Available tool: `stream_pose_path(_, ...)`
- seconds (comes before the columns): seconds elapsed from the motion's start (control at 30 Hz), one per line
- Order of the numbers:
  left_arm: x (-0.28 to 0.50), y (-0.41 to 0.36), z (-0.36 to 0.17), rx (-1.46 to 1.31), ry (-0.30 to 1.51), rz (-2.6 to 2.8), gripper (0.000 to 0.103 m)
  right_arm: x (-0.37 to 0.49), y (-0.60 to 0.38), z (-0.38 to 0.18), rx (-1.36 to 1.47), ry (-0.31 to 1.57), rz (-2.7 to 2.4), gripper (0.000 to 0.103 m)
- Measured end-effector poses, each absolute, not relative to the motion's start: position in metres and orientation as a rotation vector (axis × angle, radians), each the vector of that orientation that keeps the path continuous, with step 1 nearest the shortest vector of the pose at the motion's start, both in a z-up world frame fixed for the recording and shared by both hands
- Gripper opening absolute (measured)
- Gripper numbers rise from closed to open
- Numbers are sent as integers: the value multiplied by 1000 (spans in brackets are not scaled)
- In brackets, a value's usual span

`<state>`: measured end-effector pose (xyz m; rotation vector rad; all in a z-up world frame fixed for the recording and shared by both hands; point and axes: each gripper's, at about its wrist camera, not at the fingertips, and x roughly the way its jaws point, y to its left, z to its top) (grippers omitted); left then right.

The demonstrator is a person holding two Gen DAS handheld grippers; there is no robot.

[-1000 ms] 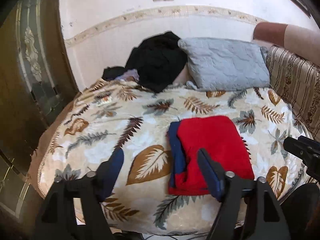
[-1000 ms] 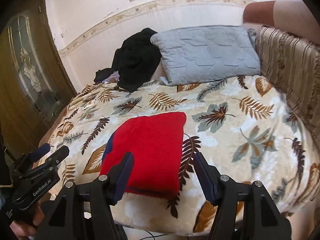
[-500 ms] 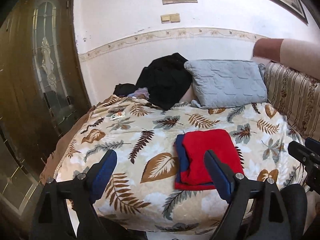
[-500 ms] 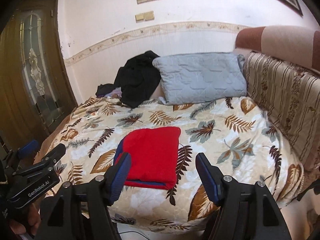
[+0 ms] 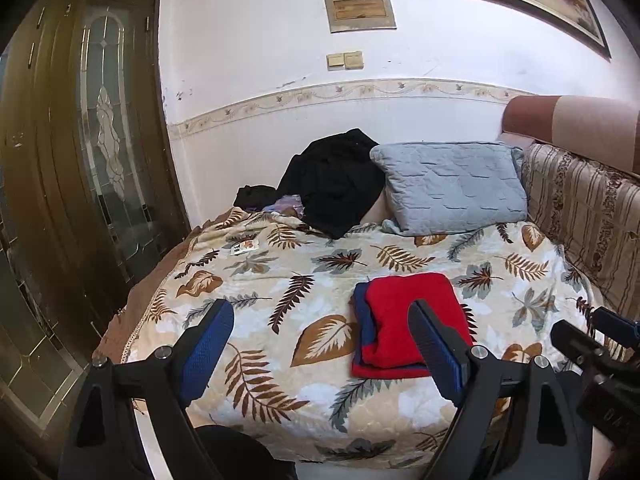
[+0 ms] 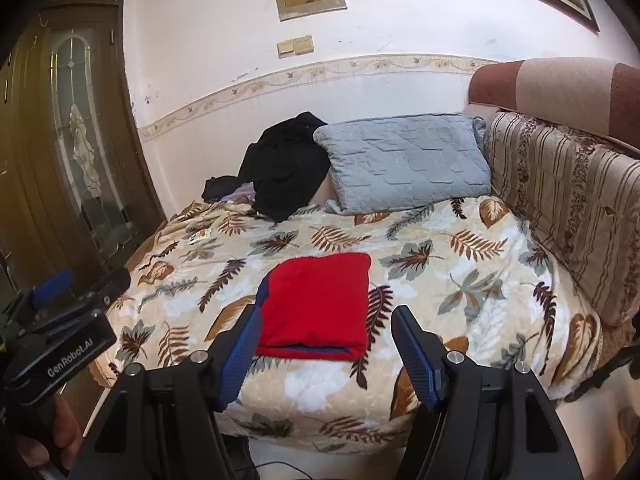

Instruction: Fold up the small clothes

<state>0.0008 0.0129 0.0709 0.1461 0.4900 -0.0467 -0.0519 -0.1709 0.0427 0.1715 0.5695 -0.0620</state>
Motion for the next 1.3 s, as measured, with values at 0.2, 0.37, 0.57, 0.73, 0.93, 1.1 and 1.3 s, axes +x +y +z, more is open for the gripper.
stream_pose_path(0.2, -7, 10, 69, 159, 493, -59, 89, -61, -171, 36, 161, 575, -81, 71)
stream_pose_path(0.37, -7, 13, 68, 151, 498, -50, 89, -63, -173, 38, 157, 561, -103, 71)
stream_pose_path(0.57, -5, 14, 65, 153, 511, -39, 89, -59, -171, 36, 151, 566, -107, 71)
stream_pose_path(0.73, -5, 14, 64, 155, 513, -43, 89, -58, -171, 35, 151, 565, -113, 71)
stream_pose_path(0.93, -4, 17, 62, 147, 522, -42, 89, -56, -170, 33, 155, 568, -120, 71)
stream_pose_path(1.1, -6, 19, 62, 143, 520, -38, 89, -57, -170, 34, 151, 562, -121, 71)
stream_pose_path(1.3, -7, 21, 63, 147, 515, -43, 89, -57, -163, 37, 143, 555, -122, 71)
